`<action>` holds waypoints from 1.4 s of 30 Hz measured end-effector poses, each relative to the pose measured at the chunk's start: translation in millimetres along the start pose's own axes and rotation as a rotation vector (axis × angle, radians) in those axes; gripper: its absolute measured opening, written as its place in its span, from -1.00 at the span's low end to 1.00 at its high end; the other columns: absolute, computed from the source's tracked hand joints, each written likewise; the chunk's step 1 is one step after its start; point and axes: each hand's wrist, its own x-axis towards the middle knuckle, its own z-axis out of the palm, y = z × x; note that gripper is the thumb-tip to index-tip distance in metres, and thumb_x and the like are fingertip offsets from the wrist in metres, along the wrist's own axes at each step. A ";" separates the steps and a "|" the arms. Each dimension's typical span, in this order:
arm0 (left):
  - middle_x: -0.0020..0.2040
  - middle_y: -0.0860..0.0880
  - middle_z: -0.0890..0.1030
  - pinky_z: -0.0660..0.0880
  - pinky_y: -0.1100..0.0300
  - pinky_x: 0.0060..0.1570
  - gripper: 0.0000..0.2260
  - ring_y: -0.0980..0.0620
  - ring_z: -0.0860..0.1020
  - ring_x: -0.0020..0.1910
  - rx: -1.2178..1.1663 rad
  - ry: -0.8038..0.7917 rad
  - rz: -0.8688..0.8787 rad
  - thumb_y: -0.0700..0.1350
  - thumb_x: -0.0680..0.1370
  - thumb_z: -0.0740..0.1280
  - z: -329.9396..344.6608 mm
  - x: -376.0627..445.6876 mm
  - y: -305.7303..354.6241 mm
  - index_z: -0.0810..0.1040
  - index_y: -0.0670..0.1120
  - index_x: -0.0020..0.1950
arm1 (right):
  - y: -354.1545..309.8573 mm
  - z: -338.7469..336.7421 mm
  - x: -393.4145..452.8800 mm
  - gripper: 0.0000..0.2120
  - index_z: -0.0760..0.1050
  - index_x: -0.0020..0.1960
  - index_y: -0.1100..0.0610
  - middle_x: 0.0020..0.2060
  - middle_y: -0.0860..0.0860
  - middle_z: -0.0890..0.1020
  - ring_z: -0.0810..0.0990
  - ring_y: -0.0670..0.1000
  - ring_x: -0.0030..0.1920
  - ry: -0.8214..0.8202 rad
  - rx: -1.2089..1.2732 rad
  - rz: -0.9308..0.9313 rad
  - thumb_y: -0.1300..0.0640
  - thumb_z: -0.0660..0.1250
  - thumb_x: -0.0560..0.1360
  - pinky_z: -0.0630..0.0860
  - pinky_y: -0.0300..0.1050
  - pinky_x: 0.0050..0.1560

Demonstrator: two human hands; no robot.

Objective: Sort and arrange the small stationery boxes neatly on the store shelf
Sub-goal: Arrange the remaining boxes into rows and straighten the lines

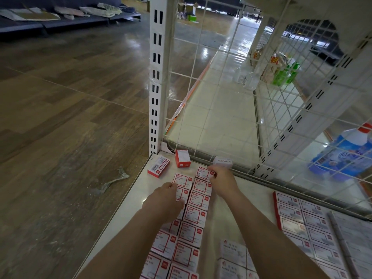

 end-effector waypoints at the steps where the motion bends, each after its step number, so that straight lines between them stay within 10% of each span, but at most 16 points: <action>1: 0.53 0.01 0.11 0.31 0.05 0.33 -0.43 -0.02 0.18 0.47 -0.001 -0.002 0.000 0.06 0.59 0.17 -0.1 0.0 0.2 0.03 -0.01 0.54 | -0.5 -0.4 -0.8 -0.63 0.40 0.35 0.12 0.22 0.08 0.53 0.53 0.03 0.18 -0.013 -0.009 0.000 0.28 0.14 0.56 0.49 -0.13 0.14; 13: 0.54 0.03 0.05 0.24 0.08 0.37 -0.42 0.00 0.14 0.49 -0.122 -0.017 0.006 0.04 0.60 0.16 0.9 -9.4 2.2 -0.02 -0.03 0.54 | -8.9 -4.5 -3.4 -0.69 0.46 0.28 0.13 0.12 0.07 0.58 0.55 0.02 0.08 -0.044 -0.103 -0.019 0.23 0.09 0.59 0.48 -0.14 0.07; 25: 0.41 -0.01 0.36 0.38 0.23 0.16 -0.63 0.02 0.39 0.33 -0.223 0.121 0.003 -0.01 0.59 0.21 -12.9 -31.2 13.1 0.35 -0.01 0.40 | 7.9 -3.2 -26.6 -0.77 0.56 -0.07 0.15 -0.18 0.01 0.57 0.52 -0.02 -0.20 0.188 -0.046 -0.068 0.07 0.17 0.58 0.35 -0.23 -0.33; 34: 0.41 0.00 0.36 0.39 0.26 0.15 -0.61 0.04 0.39 0.34 -0.073 0.031 0.004 0.02 0.59 0.20 -14.8 -45.6 22.1 0.33 0.00 0.41 | 40.6 -12.8 -46.2 -0.52 0.07 0.49 0.22 0.47 0.10 0.19 0.19 0.03 0.45 -0.055 -0.247 -0.171 0.24 0.07 0.60 0.11 -0.24 0.36; 42: 0.43 -0.02 0.34 0.34 0.16 0.29 -0.60 0.02 0.36 0.36 0.037 0.036 0.009 0.03 0.59 0.19 -14.2 -47.6 32.8 0.33 -0.03 0.42 | 55.5 -12.9 -40.3 -0.66 0.35 0.33 0.14 0.24 0.09 0.46 0.47 0.07 0.20 0.012 -0.294 -0.119 0.14 0.12 0.57 0.41 -0.11 0.15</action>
